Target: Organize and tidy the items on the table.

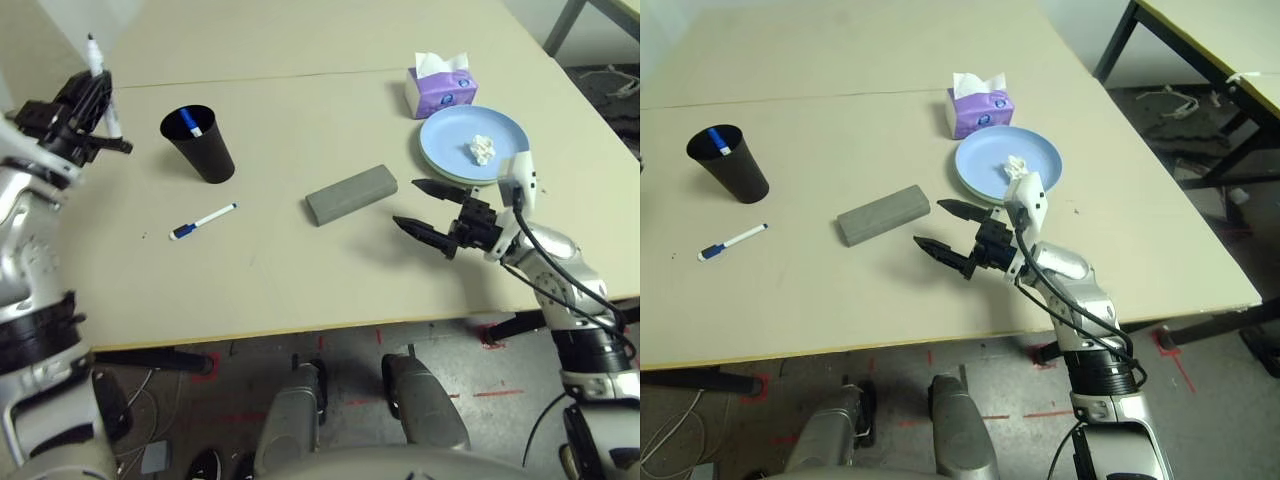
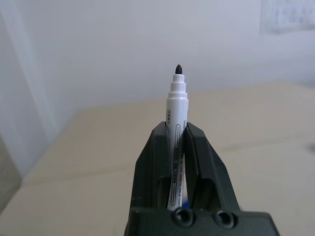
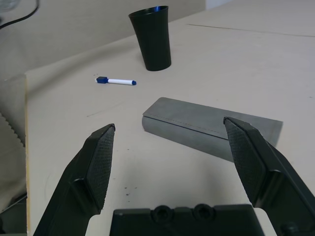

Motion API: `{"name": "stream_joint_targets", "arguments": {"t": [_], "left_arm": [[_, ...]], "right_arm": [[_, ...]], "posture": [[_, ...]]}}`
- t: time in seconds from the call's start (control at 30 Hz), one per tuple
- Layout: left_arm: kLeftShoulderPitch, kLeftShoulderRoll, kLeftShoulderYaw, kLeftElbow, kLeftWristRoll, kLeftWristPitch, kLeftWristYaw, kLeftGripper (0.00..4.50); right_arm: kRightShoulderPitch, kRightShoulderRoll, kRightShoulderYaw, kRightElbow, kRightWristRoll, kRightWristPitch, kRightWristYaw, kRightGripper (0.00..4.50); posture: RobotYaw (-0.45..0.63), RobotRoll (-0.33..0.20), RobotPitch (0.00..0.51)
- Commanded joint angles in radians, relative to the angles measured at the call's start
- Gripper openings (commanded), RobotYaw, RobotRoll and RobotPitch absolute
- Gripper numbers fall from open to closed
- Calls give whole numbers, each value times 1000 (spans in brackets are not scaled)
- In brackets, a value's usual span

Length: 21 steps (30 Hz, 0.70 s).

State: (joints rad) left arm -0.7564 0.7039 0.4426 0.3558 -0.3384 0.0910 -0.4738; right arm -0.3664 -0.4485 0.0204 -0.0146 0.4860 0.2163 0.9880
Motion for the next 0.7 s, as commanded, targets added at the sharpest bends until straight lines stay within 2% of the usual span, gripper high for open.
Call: {"name": "stream_joint_targets", "arguments": {"t": [0.03, 0.17, 0.3, 0.5, 0.7], "left_arm": [[-63, -4, -37, 161, 39, -112, -27, 255], [-162, -17, -70, 362, 65, -221, -47, 255], [-194, -43, -91, 445, 73, -283, -58, 255], [-178, -69, -96, 486, 68, -321, -57, 255], [-102, -78, -78, 421, 45, -305, -43, 255]], "right_arm": [[21, -5, 6, -30, -6, 6, 4, 4500], [39, -24, 0, -49, -7, 8, 10, 4500], [48, -34, -2, -64, -1, 10, 8, 4500], [56, -45, -7, -87, 7, 18, 6, 4500], [50, -54, -11, -88, 8, 19, 13, 4500]], "posture": [[-280, 0, 215], [-304, 0, 216], [-320, 0, 216], [-334, 0, 212], [-329, 0, 213]]}}
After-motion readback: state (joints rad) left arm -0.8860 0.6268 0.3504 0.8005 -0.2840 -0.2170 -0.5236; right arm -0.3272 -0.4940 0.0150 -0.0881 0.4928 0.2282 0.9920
